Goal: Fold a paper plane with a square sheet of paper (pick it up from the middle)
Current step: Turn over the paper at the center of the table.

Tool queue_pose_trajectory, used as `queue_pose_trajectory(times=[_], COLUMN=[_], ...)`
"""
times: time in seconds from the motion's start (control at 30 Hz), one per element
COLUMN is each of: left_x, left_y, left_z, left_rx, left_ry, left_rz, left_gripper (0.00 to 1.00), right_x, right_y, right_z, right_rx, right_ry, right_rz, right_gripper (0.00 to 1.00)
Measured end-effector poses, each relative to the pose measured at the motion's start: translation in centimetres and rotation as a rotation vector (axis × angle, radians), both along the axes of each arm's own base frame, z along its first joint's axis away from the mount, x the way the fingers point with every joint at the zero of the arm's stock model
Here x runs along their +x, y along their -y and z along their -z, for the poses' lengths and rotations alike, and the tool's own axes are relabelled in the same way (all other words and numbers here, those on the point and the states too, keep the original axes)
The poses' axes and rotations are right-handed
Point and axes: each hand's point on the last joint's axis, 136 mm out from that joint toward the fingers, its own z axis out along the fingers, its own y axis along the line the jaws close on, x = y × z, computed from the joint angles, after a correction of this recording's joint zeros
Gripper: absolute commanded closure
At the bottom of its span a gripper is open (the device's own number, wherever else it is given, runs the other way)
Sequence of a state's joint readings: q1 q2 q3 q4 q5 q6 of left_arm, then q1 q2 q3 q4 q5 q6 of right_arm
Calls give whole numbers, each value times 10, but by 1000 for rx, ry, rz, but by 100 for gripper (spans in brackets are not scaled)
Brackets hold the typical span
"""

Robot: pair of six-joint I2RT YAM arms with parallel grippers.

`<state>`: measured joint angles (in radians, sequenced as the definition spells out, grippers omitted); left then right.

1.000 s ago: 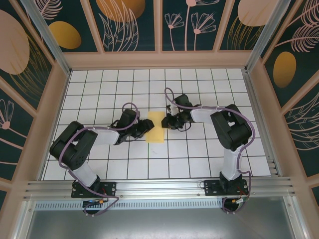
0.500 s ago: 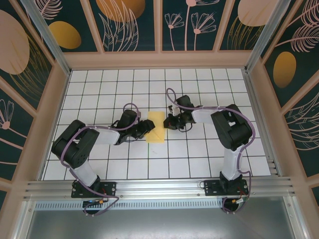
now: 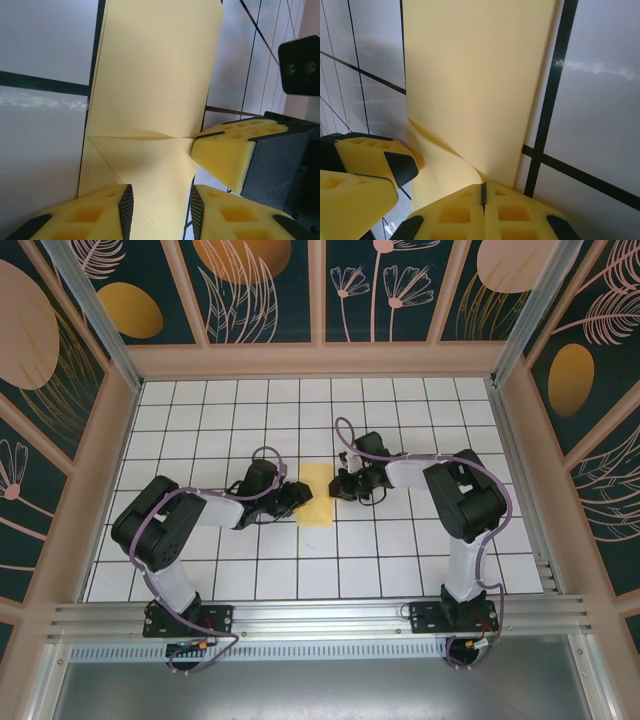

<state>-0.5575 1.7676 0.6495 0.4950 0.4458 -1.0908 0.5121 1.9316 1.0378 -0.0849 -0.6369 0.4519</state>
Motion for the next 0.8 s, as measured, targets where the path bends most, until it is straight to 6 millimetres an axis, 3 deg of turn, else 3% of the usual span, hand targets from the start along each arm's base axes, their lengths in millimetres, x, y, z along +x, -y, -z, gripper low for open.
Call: queue_pose_trajectory(times=[0.2,0.5,0.8], left_x=[2,3,2], left_y=[4,2,3], left_z=[-1,-2,-3], left_rx=[-10,6,9], left_ry=[1,15,23], left_rz=[12,11,23], left_gripper=[66,59,61], right_x=[0,0,2], right_y=[0,13,14], right_z=[0,-2,-7], right_rx=[0,-6,2], right_ry=[0,3,16], right_rz=[1,31,40], right_gripper=[97,97,97])
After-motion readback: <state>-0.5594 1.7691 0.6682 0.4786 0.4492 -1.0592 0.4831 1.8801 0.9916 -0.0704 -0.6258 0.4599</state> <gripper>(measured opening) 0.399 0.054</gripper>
